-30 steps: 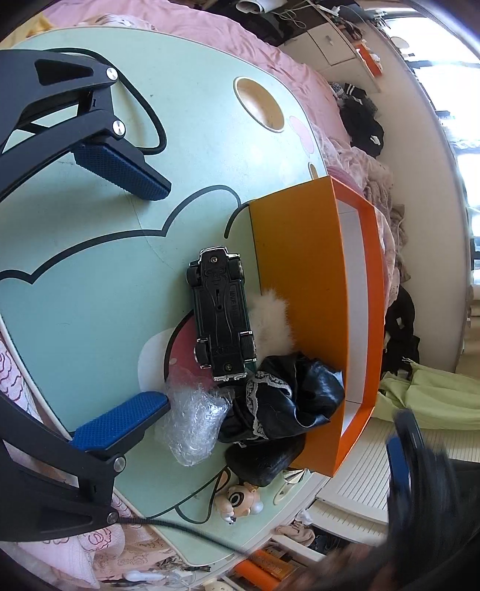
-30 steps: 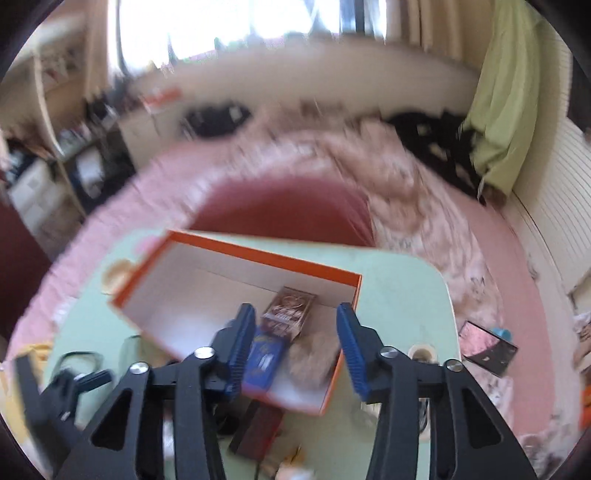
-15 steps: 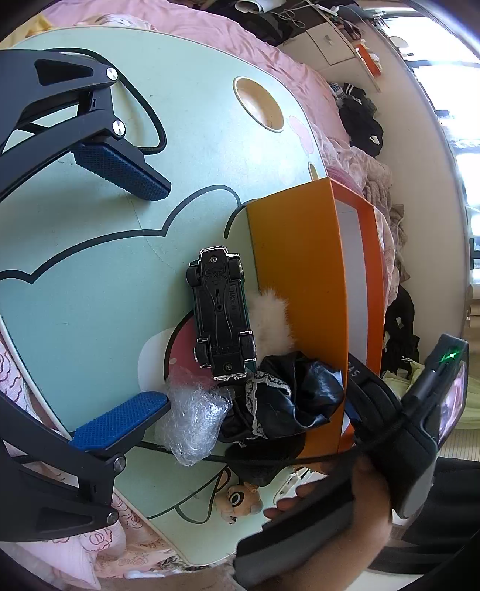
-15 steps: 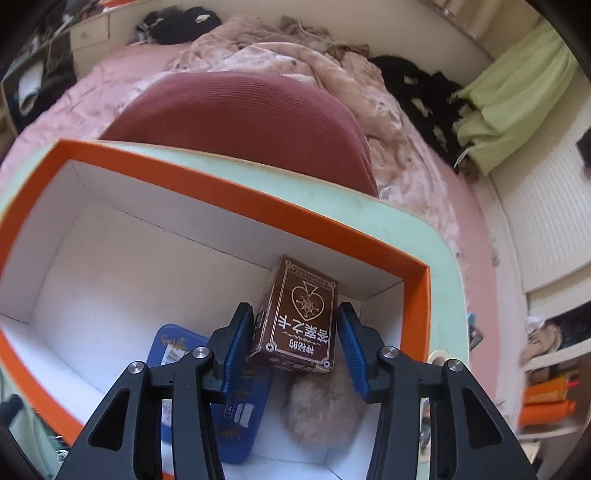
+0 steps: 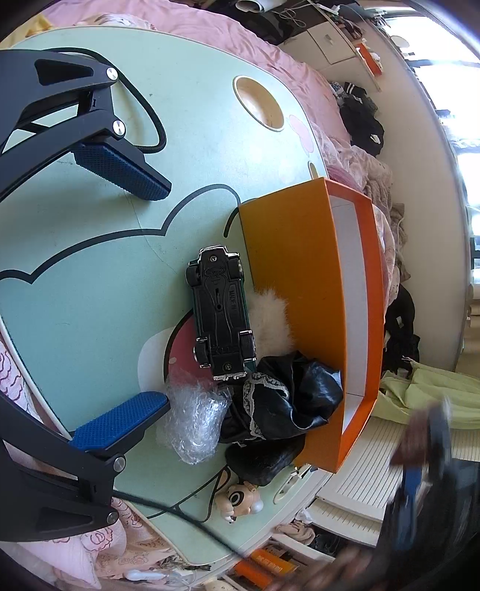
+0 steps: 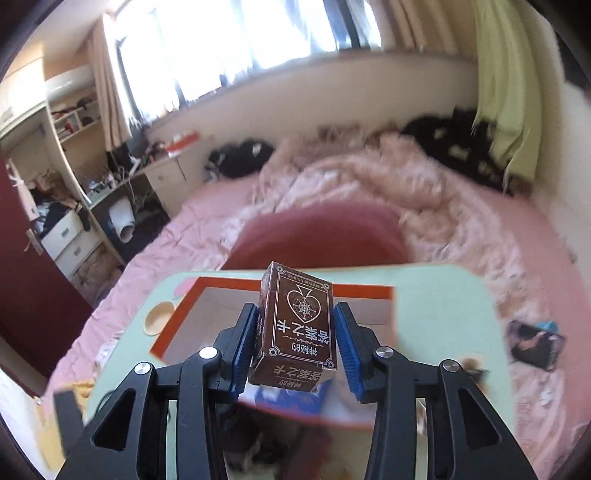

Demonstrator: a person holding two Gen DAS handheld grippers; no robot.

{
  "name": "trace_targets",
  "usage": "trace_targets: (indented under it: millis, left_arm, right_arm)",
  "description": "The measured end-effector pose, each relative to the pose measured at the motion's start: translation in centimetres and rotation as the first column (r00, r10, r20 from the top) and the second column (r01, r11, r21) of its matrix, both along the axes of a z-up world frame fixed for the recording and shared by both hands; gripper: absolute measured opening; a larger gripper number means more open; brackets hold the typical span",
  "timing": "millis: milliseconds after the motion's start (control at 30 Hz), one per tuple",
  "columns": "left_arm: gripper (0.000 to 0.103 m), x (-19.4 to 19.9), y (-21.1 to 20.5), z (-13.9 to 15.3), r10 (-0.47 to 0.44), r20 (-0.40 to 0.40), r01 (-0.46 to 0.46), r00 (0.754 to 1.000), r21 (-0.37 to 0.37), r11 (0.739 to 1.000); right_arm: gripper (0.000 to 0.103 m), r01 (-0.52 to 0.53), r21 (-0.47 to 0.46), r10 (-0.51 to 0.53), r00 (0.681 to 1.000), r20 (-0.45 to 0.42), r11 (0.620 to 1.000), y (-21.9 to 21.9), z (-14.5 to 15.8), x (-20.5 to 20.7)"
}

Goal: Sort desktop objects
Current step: 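Grasp the brown card box in the orange box with the right gripper and place it on the table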

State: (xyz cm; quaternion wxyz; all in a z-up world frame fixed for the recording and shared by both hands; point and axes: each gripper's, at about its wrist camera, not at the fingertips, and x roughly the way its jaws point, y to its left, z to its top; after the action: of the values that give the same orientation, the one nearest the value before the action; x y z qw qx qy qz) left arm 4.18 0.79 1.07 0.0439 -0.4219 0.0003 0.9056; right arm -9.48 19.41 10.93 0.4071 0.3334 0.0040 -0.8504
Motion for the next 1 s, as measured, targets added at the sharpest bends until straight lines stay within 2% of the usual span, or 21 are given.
trace_targets:
  millis: [67,100,200,333,400,467,500,533,600,633,733,833,900,1000]
  left_arm:
    - [0.103,0.0,0.1,-0.1,-0.008,-0.001,0.008,1.000,-0.001,1.000]
    - [0.103,0.0,0.2,-0.1,-0.010,-0.002,0.010,1.000,-0.002,1.000]
    - [0.103,0.1,0.3,-0.1,-0.010,-0.002,0.010,1.000,-0.002,1.000]
    - [0.103,0.1,0.2,-0.1,-0.010,-0.003,0.010,1.000,-0.002,1.000]
    - [0.103,0.3,0.2,-0.2,-0.011,-0.004,0.011,1.000,-0.002,1.000]
    - [0.103,0.3,0.2,-0.2,-0.011,-0.003,0.011,1.000,-0.002,1.000]
    - [0.103,0.3,0.2,-0.2,-0.011,-0.004,0.011,1.000,-0.002,1.000]
    - [0.103,0.3,0.2,-0.2,-0.011,-0.004,0.011,1.000,-0.002,1.000]
    - [0.103,0.3,0.2,-0.2,-0.011,-0.004,0.011,1.000,-0.002,1.000]
    - [0.103,0.3,0.2,-0.2,-0.011,-0.004,0.011,1.000,-0.002,1.000]
    - [0.103,0.4,0.3,-0.1,-0.005,-0.005,0.005,1.000,0.003,1.000]
    - [0.103,0.6,-0.2,0.7,0.013,-0.029,-0.012,1.000,0.017,1.000]
    - [0.103,0.8,-0.3,1.9,0.023,-0.062,-0.022,0.998,0.016,1.000]
    - [0.103,0.0,0.0,4.6,0.003,-0.103,-0.001,0.995,0.015,1.000]
  right_arm:
    - [0.041,-0.007,-0.005,0.007,1.000,0.002,1.000,0.9,-0.2,0.9]
    - [0.041,-0.018,-0.015,0.019,0.999,0.035,1.000,2.7,-1.4,2.2]
    - [0.041,0.006,0.007,-0.007,0.993,0.115,1.000,4.5,-4.6,2.4]
    - [0.042,0.040,0.046,-0.047,0.983,0.179,0.998,5.1,-8.3,1.8]
    - [0.042,0.023,0.067,-0.036,0.977,0.208,0.997,4.6,-9.5,1.7]
    - [0.043,-0.003,0.047,-0.007,0.976,0.216,0.999,4.5,-9.8,1.9]
    - [0.046,-0.018,0.010,0.015,0.975,0.221,1.000,4.7,-9.6,2.1]
    - [0.057,-0.031,-0.045,0.040,0.974,0.224,0.999,5.1,-9.3,2.4]
    - [0.071,-0.035,-0.120,0.060,0.977,0.204,0.992,6.3,-8.8,2.7]
    - [0.071,-0.027,-0.128,0.050,0.981,0.185,0.991,6.7,-8.7,3.0]
    - [0.071,0.055,-0.074,-0.048,0.994,0.096,0.996,8.5,-8.7,3.8]
    - [0.071,0.074,-0.042,-0.072,0.996,0.054,0.996,9.9,-9.5,4.5]
    - [0.071,0.076,0.008,-0.077,0.997,0.004,0.997,10.4,-10.2,5.3]
    - [0.071,0.109,0.161,-0.096,0.991,-0.089,0.981,9.3,-11.0,5.3]
